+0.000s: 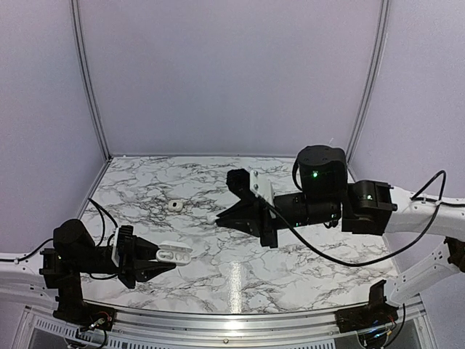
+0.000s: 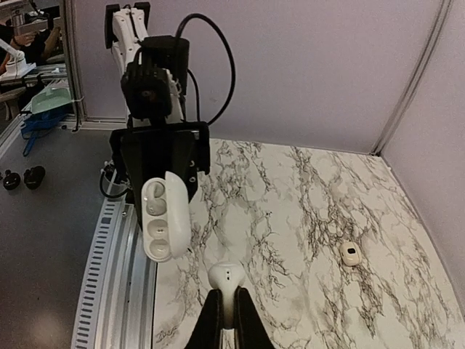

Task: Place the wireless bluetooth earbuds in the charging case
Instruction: Insert the right earbud into the right side groove of the charging case.

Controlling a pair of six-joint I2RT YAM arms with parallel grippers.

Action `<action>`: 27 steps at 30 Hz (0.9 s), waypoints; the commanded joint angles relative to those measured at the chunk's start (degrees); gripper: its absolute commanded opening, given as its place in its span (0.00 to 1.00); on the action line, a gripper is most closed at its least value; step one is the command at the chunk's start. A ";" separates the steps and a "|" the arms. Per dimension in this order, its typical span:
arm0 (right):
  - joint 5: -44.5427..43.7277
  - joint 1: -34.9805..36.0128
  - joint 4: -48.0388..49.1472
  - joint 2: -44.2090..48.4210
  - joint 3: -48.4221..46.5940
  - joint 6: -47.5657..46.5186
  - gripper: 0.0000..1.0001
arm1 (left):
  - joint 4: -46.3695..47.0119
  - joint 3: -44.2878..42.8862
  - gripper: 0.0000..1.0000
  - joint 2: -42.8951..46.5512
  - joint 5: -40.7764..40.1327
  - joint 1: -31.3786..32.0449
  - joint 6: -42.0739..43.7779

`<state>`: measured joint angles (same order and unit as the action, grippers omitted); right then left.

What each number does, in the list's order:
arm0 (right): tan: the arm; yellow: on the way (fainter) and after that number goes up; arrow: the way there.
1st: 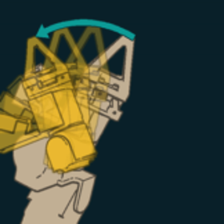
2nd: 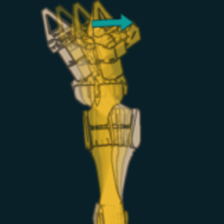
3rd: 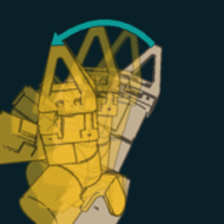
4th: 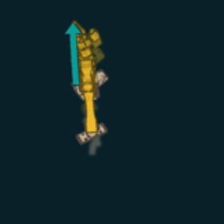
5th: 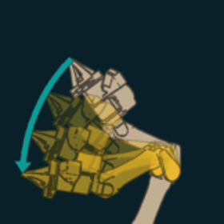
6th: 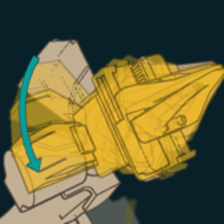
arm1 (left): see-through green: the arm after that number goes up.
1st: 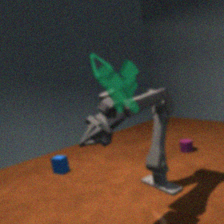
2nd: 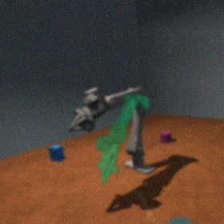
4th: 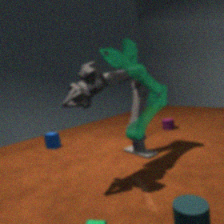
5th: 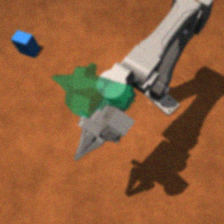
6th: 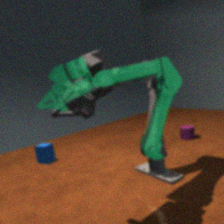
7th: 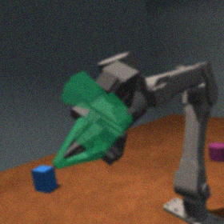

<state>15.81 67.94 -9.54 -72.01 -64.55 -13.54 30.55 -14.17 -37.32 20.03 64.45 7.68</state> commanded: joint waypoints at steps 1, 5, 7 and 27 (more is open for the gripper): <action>-6.31 7.31 -1.53 -1.85 -4.17 -4.17 0.00 | 2.12 -2.08 0.00 0.02 1.15 -0.29 -1.08; -6.54 10.56 0.32 -4.20 -4.16 -4.96 0.00 | 2.06 -2.09 0.00 -0.18 0.55 -0.33 -1.15; -7.25 11.69 0.25 -5.90 -5.14 -5.37 0.00 | 2.06 -2.25 0.00 -0.38 0.66 -0.30 -1.26; -13.13 13.31 -3.56 -14.45 -10.97 -5.94 0.00 | 2.06 -1.91 0.00 -0.38 -0.06 -0.29 -1.09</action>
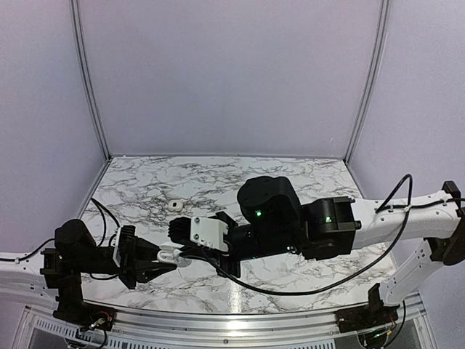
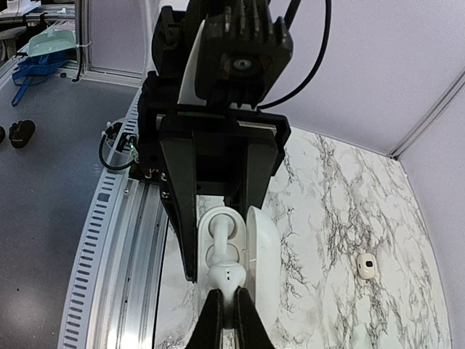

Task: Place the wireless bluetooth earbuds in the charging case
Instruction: Insert the right earbud into the right side groove of the charging case.

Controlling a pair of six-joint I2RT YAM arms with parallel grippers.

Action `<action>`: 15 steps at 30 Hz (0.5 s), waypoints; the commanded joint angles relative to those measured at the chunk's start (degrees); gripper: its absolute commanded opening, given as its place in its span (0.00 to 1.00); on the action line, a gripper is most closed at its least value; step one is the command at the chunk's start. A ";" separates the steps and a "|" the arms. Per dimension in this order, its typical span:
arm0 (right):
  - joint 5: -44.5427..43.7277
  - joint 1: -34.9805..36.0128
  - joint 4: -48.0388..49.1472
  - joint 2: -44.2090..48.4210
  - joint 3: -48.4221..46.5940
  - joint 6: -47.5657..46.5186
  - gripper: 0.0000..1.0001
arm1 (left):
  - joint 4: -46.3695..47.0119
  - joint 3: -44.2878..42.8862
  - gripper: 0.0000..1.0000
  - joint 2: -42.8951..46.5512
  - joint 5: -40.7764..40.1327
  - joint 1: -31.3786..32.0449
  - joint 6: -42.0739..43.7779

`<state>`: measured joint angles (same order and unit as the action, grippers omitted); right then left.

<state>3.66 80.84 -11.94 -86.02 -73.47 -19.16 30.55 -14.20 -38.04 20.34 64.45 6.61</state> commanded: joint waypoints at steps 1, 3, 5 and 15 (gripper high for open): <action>-1.02 0.46 -1.31 -0.53 -1.96 -0.31 0.00 | 2.13 -1.81 0.00 0.52 -0.46 -0.29 -0.09; -1.45 0.44 -1.48 -0.64 -1.62 -0.35 0.00 | 2.11 -1.73 0.00 0.78 -0.53 -0.29 -0.10; -1.70 0.46 -1.44 -0.73 -1.09 -0.44 0.00 | 2.07 -1.71 0.00 0.99 -0.47 -0.30 -0.11; -2.01 0.46 -2.03 -0.77 -0.21 0.50 0.00 | 2.07 -1.89 0.00 1.56 -0.91 -0.29 0.07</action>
<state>2.39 80.84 -13.67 -86.46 -73.45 -19.31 30.55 -14.20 -37.52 20.03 64.45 6.61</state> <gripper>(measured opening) 0.045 0.252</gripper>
